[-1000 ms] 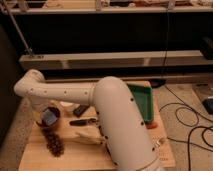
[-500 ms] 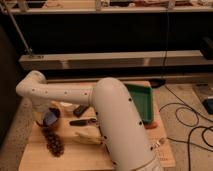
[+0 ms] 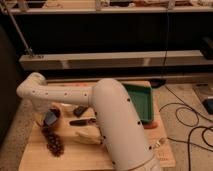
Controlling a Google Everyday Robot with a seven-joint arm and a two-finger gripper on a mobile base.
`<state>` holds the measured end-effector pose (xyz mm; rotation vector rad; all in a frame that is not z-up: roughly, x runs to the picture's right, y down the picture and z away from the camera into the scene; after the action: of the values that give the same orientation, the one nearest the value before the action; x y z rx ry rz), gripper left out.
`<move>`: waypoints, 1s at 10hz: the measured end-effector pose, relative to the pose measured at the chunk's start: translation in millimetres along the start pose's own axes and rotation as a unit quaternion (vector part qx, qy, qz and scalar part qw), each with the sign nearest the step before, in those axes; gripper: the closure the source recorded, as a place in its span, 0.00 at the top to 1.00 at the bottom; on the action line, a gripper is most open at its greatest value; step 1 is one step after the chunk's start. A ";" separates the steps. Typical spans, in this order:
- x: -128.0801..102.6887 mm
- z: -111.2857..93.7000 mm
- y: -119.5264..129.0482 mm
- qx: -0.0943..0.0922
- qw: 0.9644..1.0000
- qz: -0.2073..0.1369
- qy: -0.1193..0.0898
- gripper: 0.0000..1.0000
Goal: Wipe tray with sponge
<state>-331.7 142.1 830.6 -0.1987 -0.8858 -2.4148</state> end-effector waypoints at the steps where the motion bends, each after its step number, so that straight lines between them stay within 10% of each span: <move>1: 0.0 1.8 -1.2 0.000 1.000 -0.001 0.000 0.69; 6: -2.7 8.9 -9.3 0.002 1.000 -0.006 -0.007 0.66; 10: -5.0 10.6 -15.7 0.005 1.000 -0.014 -0.014 0.28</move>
<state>-336.7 161.0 828.5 -0.2183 -0.9174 -2.4383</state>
